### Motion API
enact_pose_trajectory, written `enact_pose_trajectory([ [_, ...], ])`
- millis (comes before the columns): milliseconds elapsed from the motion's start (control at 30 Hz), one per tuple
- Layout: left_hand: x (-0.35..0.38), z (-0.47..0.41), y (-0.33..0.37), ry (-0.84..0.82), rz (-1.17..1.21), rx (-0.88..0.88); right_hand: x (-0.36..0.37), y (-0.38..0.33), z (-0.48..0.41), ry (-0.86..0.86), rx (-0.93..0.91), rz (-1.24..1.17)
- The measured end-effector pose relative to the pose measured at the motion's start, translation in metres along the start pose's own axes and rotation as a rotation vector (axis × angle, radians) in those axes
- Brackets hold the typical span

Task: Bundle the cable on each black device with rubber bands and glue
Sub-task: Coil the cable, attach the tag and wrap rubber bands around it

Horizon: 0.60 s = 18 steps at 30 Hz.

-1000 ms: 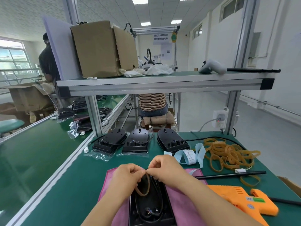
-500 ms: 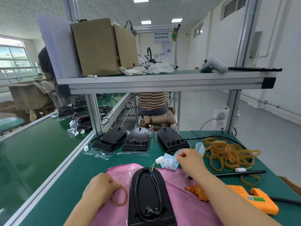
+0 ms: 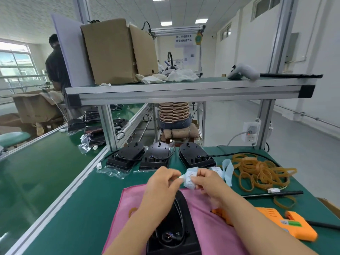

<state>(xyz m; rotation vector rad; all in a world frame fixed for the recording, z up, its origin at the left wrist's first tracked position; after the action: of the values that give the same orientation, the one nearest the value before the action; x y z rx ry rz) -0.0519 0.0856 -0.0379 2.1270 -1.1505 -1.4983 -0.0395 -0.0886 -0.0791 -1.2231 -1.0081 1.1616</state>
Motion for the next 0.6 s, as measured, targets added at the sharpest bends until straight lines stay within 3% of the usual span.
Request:
enact_pose_trajectory([
  [267,0.032,-0.026,0.018,-0.078,-0.224,0.017,-0.004,-0.008,0.012,-0.131,0.048,-0.088],
  [467,0.037,-0.024,0.022,-0.117,-0.321,0.049,-0.007,-0.011,0.012,0.026,0.151,-0.086],
  [600,0.032,-0.016,0.028,-0.052,-0.365,0.125,-0.004,-0.012,0.011,0.093,0.220,-0.151],
])
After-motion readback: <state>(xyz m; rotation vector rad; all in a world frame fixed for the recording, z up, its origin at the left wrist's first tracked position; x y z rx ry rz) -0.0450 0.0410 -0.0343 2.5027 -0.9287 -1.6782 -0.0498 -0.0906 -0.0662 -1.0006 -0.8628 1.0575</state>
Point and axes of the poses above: each hand's wrist, its own z-axis away from the middle knuckle, its own x-axis out of the palm, y = z × x, the point moved 5 cm from there along -z, towards the middle knuckle, and after that the axes turned 8 degrees about -z, right-handed, at the moved point
